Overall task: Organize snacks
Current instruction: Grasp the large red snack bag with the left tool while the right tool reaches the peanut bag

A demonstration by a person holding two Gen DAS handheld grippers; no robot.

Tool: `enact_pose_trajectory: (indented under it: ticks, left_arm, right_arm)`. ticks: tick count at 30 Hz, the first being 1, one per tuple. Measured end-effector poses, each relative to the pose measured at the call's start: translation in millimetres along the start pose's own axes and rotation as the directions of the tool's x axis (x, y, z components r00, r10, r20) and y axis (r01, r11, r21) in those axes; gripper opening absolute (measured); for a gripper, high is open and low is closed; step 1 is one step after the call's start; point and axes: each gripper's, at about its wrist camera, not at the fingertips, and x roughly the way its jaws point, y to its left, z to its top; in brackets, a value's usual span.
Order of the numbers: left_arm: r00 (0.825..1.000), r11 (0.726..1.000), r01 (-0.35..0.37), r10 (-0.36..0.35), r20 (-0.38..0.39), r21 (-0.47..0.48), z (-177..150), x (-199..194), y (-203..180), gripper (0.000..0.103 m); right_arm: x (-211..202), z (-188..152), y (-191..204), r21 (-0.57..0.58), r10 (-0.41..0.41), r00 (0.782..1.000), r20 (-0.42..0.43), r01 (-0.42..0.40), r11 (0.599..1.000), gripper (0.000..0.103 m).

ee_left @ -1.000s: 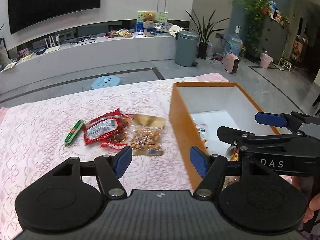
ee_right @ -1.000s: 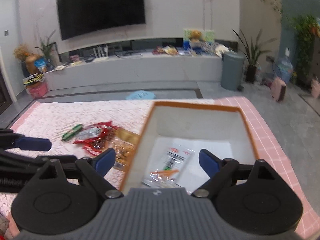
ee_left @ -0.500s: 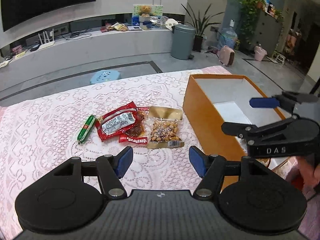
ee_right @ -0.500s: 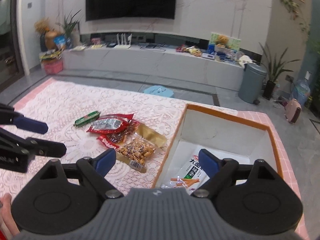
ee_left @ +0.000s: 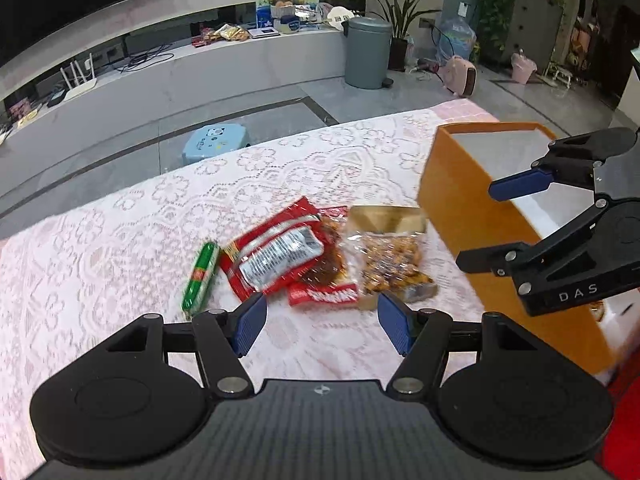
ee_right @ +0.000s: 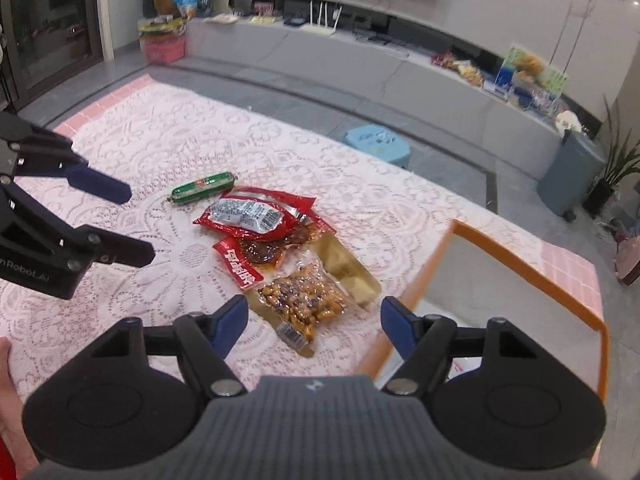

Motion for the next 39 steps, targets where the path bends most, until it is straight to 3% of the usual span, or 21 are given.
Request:
enact_pose_trajectory:
  ticks: [4,10,21,25,28,33,37,39]
  left_arm:
    - [1.000,0.996,-0.006,0.007,-0.006,0.087,8.7,22.4,6.1,0.076]
    - [0.998,0.970,-0.014,0.028,-0.056,0.244,13.2,62.1,11.4,0.076]
    - [0.994,0.923,-0.021,0.062,-0.094,0.385,24.6,111.9,12.7,0.079]
    - [0.993,0.898,-0.004,0.054,-0.102,0.441,25.0,121.7,3.6,0.086]
    - [0.993,0.879,0.008,0.048,-0.106,0.478,25.2,128.6,-0.4,0.096]
    - [0.993,0.891,0.026,0.029,-0.113,0.454,34.1,139.7,5.7,0.101]
    - [0.991,0.936,0.067,-0.022,-0.133,0.345,38.4,144.6,20.8,0.101]
    - [0.993,0.947,0.056,-0.020,-0.118,0.315,36.6,143.4,23.2,0.095]
  right_arm:
    - [25.8,16.6,0.3,0.014,0.038,0.997,-0.062,-0.037,0.999,0.072]
    - [58.4,33.3,-4.2,0.019,0.098,0.983,-0.156,-0.096,0.995,0.072]
    - [106.7,51.2,-10.9,0.064,0.157,0.939,-0.305,-0.144,0.988,0.076]
    - [112.8,52.7,-10.3,0.066,0.163,0.935,-0.316,-0.149,0.987,0.076]
    - [120.1,50.3,-9.6,0.054,0.163,0.926,-0.341,-0.154,0.987,0.077]
    - [129.9,45.1,-10.8,0.067,0.177,0.906,-0.384,-0.164,0.984,0.077]
    - [135.9,44.5,-9.6,0.097,0.195,0.898,-0.394,-0.170,0.981,0.084]
    - [139.7,43.7,-9.1,0.109,0.197,0.893,-0.405,-0.167,0.980,0.084]
